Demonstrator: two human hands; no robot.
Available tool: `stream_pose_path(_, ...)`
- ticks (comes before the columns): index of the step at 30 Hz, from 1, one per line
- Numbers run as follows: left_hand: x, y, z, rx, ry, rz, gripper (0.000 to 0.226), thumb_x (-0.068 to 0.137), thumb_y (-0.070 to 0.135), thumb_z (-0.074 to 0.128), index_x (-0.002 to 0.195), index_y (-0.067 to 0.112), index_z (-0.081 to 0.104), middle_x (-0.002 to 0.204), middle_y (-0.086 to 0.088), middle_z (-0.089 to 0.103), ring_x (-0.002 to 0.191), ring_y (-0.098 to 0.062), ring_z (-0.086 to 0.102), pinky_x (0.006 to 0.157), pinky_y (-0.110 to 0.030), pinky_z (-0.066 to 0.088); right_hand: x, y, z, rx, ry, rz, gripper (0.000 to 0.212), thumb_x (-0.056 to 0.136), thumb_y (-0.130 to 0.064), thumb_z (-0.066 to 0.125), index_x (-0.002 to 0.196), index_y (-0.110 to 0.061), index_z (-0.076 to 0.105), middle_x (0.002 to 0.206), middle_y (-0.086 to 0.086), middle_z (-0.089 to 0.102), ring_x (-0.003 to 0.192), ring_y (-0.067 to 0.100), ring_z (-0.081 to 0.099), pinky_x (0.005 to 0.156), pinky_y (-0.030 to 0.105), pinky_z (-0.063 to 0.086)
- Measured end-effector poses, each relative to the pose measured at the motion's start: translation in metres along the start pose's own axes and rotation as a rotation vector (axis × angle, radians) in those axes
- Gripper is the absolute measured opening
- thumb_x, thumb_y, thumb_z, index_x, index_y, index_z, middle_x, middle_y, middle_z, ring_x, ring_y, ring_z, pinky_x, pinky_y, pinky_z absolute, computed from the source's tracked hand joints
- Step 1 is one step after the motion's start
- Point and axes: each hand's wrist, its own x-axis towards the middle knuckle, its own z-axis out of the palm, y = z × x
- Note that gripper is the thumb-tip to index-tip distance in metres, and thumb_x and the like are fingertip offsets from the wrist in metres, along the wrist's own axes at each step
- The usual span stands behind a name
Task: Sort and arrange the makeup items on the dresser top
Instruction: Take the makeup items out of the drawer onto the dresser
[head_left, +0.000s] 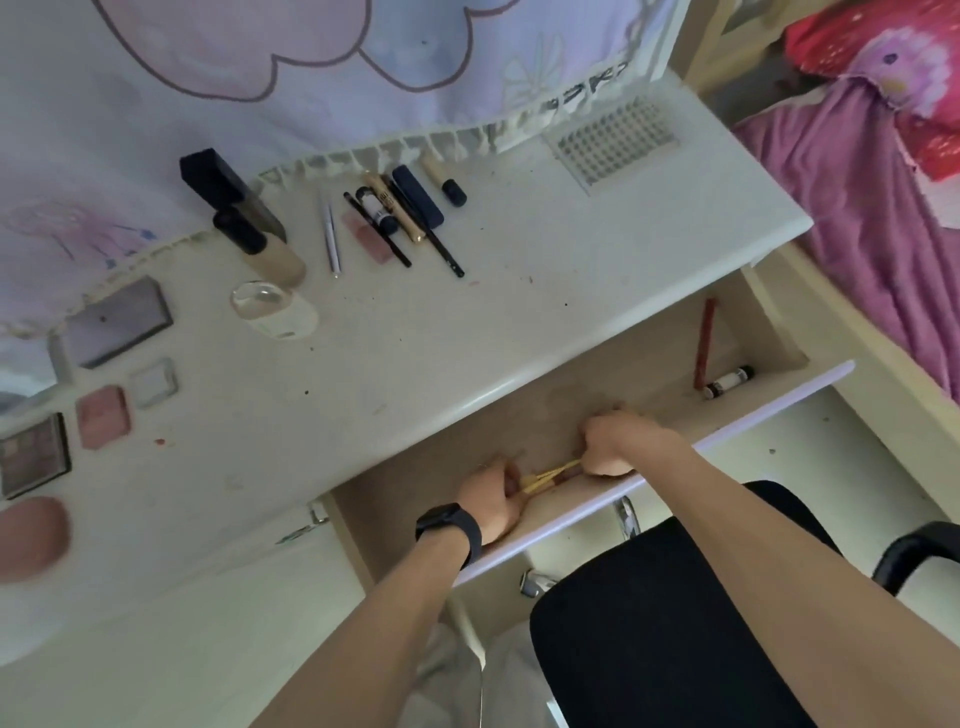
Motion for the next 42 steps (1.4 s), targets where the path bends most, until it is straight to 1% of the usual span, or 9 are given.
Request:
stream_pose_path(6, -0.01, 0.001, -0.011, 0.208, -0.048, -0.001, 0.026, 0.102, 0.024, 0.05, 0.122, 0.014, 0.064, 0.12, -0.007, 0.066, 0.109, -0.027, 0.062, 0.094, -0.036, 0.05, -0.007, 0.004, -0.007, 0.053, -0.029, -0.035, 0.026, 0.097, -0.028, 0.057, 0.111, -0.009, 0.066, 0.106, 0.01, 0.068, 0.092, 0.027, 0.062, 0.079, 0.034, 0.051)
stream_pose_path(12, -0.028, -0.004, -0.038, 0.261, -0.002, -0.007, 0.028, 0.101, 0.025, 0.049, 0.123, 0.017, 0.063, 0.118, -0.005, 0.067, 0.104, -0.026, 0.064, 0.079, -0.029, 0.049, -0.028, 0.001, -0.021, -0.027, -0.025, -0.054, 0.009, 0.094, -0.012, 0.051, 0.091, -0.007, 0.058, 0.077, 0.003, 0.056, 0.077, 0.024, 0.056, 0.066, 0.03, 0.045)
stream_pose_path(20, -0.066, 0.013, -0.068, -0.06, 0.087, 0.057, 0.02, 0.099, 0.027, 0.056, 0.117, 0.024, 0.064, 0.105, 0.006, 0.069, 0.092, -0.01, 0.067, 0.088, -0.027, 0.054, -0.053, 0.001, -0.023, -0.032, 0.034, -0.066, 0.017, 0.095, -0.009, 0.053, 0.109, -0.007, 0.063, 0.085, 0.005, 0.057, 0.081, 0.025, 0.056, 0.064, 0.029, 0.043)
stream_pose_path(23, -0.084, 0.033, -0.084, -0.376, 0.092, 0.065, 0.013, 0.1, 0.025, 0.057, 0.109, 0.032, 0.064, 0.091, 0.003, 0.07, 0.07, -0.009, 0.066, 0.069, -0.021, 0.055, -0.076, 0.013, -0.026, -0.034, 0.17, -0.042, 0.016, 0.092, -0.007, 0.048, 0.098, -0.014, 0.061, 0.083, 0.002, 0.056, 0.078, 0.022, 0.056, 0.066, 0.031, 0.047)
stream_pose_path(27, -0.094, 0.066, -0.113, -0.722, 0.116, 0.04, 0.012, 0.098, 0.02, 0.061, 0.109, 0.021, 0.065, 0.086, -0.008, 0.071, 0.067, -0.023, 0.069, 0.061, -0.029, 0.058, -0.12, 0.038, -0.012, 0.542, 0.334, -0.142, 0.022, 0.104, -0.022, 0.044, 0.113, -0.024, 0.064, 0.098, -0.002, 0.063, 0.086, 0.018, 0.062, 0.076, 0.032, 0.053)
stream_pose_path(31, -0.087, 0.093, -0.125, -0.932, 0.126, 0.088, 0.025, 0.093, 0.023, 0.069, 0.115, 0.013, 0.063, 0.095, -0.011, 0.076, 0.085, -0.031, 0.074, 0.079, -0.042, 0.061, -0.157, 0.01, 0.006, 1.186, 0.472, -0.355, 0.014, 0.103, -0.027, 0.054, 0.105, -0.033, 0.066, 0.093, -0.016, 0.071, 0.089, 0.003, 0.065, 0.077, 0.014, 0.048)
stream_pose_path(36, -0.069, 0.115, -0.126, -0.907, 0.132, 0.142, 0.025, 0.091, 0.028, 0.071, 0.114, 0.019, 0.066, 0.095, -0.006, 0.077, 0.089, -0.025, 0.074, 0.073, -0.028, 0.06, -0.143, -0.028, 0.006, 1.391, 0.587, -0.287, 0.012, 0.105, -0.023, 0.051, 0.114, -0.029, 0.058, 0.096, -0.017, 0.076, 0.093, 0.0, 0.068, 0.087, 0.03, 0.051)
stream_pose_path(40, -0.057, 0.118, -0.141, -0.785, 0.181, 0.198, 0.015, 0.094, 0.028, 0.068, 0.108, 0.029, 0.07, 0.094, -0.006, 0.074, 0.079, -0.021, 0.073, 0.07, -0.032, 0.06, -0.144, -0.026, -0.002, 1.515, 0.753, -0.215, 0.017, 0.103, -0.025, 0.055, 0.113, -0.038, 0.058, 0.085, -0.007, 0.075, 0.069, 0.031, 0.059, 0.069, 0.046, 0.052)
stream_pose_path(42, -0.053, 0.12, -0.153, -0.684, 0.191, 0.241, 0.015, 0.095, 0.029, 0.066, 0.11, 0.033, 0.069, 0.1, -0.004, 0.069, 0.078, -0.019, 0.074, 0.065, -0.037, 0.061, -0.149, -0.016, -0.008, 1.585, 0.791, -0.194, 0.021, 0.101, -0.025, 0.059, 0.107, -0.044, 0.063, 0.08, -0.002, 0.074, 0.06, 0.023, 0.05, 0.063, 0.041, 0.048)
